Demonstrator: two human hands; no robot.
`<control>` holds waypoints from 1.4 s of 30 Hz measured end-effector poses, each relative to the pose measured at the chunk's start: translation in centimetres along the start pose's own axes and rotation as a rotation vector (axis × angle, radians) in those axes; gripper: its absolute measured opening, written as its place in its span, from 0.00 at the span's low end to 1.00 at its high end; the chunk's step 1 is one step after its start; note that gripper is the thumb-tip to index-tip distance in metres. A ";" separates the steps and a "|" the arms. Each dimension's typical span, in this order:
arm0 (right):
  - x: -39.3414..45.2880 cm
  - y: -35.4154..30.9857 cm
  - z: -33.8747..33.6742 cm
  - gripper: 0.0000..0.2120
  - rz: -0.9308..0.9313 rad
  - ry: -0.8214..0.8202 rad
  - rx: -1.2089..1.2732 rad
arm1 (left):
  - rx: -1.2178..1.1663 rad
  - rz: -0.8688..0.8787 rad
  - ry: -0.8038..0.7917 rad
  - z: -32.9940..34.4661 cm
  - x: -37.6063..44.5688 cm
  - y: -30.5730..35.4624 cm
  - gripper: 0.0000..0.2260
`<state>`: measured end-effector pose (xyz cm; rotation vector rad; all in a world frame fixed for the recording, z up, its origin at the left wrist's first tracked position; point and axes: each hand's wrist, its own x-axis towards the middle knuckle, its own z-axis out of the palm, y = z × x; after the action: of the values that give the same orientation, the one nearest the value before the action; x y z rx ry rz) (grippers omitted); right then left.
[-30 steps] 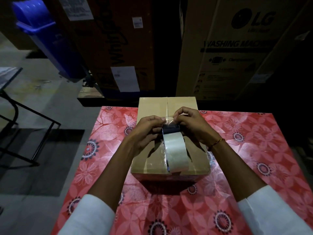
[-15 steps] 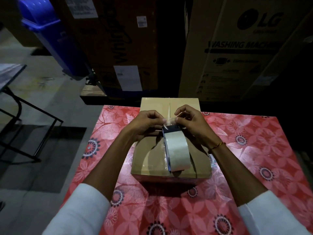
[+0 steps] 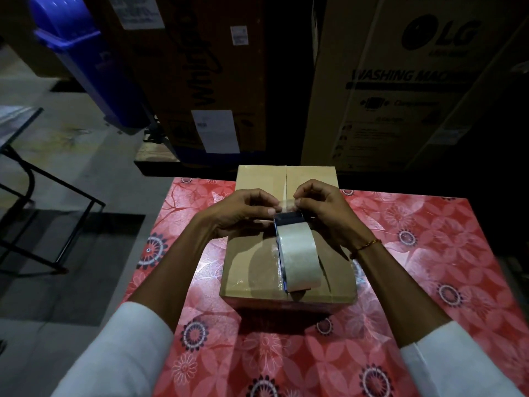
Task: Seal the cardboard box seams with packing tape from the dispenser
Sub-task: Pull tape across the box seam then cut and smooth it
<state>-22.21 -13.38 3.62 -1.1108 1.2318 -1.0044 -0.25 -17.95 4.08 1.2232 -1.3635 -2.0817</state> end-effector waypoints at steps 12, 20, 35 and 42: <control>0.0 0.9 0.8 0.06 -0.098 0.090 -0.156 | -0.046 -0.005 0.162 1.7 -0.1 0.0 0.16; -0.4 0.8 1.0 0.07 -0.157 0.127 -0.220 | 0.007 0.008 0.206 2.3 0.3 0.4 0.09; -0.2 0.3 0.1 0.06 -0.018 0.040 -0.068 | 0.047 0.020 0.263 2.2 1.0 0.1 0.06; -0.1 -0.3 -0.5 0.15 0.169 0.036 0.092 | 0.036 0.025 0.290 2.2 1.4 -0.5 0.06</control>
<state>-22.73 -13.34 3.95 -0.9053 1.2731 -0.9452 -2.73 -17.46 3.38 1.4494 -1.2791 -1.7852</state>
